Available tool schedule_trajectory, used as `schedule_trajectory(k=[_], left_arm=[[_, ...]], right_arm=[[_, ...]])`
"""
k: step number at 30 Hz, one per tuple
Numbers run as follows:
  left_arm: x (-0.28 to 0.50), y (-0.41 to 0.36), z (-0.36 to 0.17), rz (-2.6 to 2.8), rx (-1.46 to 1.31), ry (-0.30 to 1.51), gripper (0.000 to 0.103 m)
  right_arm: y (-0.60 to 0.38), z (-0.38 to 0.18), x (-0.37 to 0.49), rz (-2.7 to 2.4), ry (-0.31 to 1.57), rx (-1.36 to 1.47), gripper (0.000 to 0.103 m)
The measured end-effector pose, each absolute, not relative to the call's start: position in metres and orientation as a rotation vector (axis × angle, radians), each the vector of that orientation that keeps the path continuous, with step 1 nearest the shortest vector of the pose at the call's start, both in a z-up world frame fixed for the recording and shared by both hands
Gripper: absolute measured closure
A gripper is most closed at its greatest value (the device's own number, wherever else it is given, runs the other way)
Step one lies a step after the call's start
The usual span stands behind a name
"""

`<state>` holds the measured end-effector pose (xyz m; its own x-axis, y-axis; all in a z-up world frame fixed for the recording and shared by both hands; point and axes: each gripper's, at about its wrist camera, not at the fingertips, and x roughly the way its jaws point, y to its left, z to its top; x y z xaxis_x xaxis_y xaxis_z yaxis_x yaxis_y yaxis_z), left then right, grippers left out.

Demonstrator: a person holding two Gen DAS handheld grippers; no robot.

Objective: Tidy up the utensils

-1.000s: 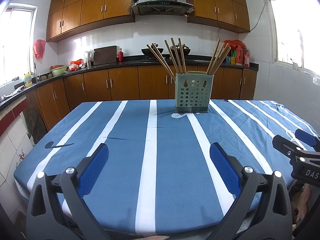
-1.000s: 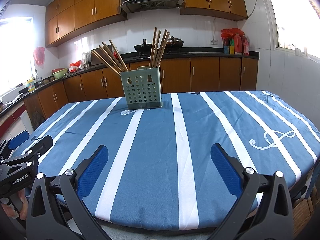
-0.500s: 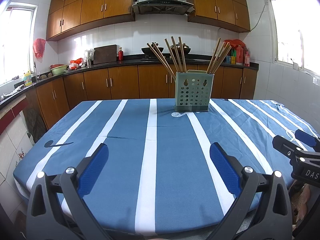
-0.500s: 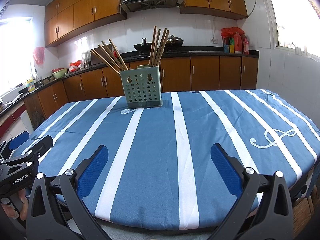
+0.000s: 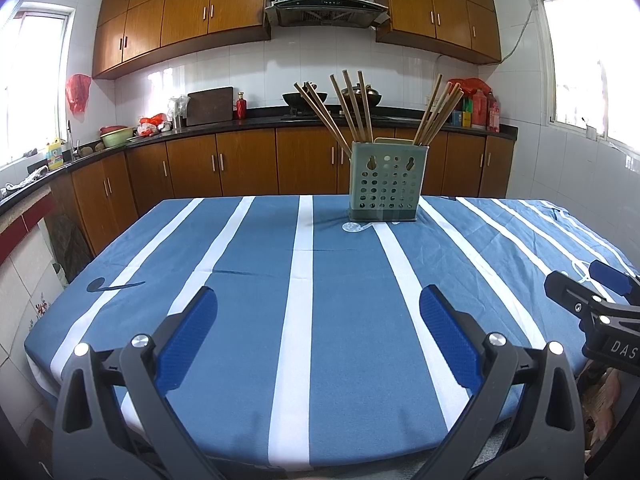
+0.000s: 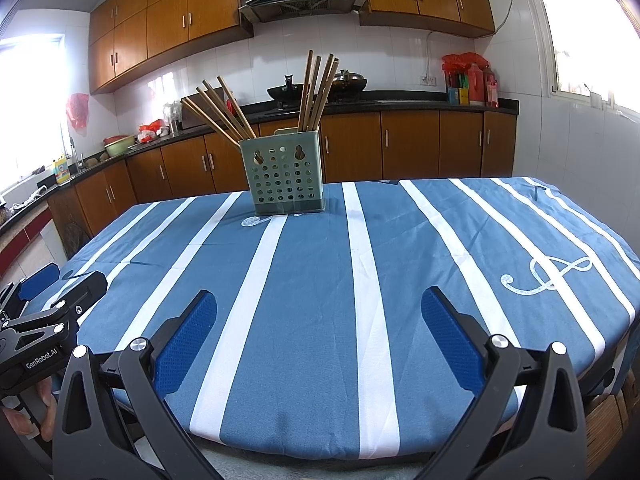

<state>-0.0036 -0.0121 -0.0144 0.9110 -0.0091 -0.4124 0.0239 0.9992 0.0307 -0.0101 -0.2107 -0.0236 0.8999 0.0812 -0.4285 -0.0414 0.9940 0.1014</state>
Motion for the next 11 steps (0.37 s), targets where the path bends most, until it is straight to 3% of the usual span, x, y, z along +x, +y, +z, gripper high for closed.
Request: schedule_trajectory(k=[11], left_arm=[[-0.0057, -0.0152, -0.0113, -0.02, 0.031, 0.436, 0.004]], right_arm=[[-0.2097, -0.0232, -0.0103, 0.063, 0.448, 0.092, 0.002]])
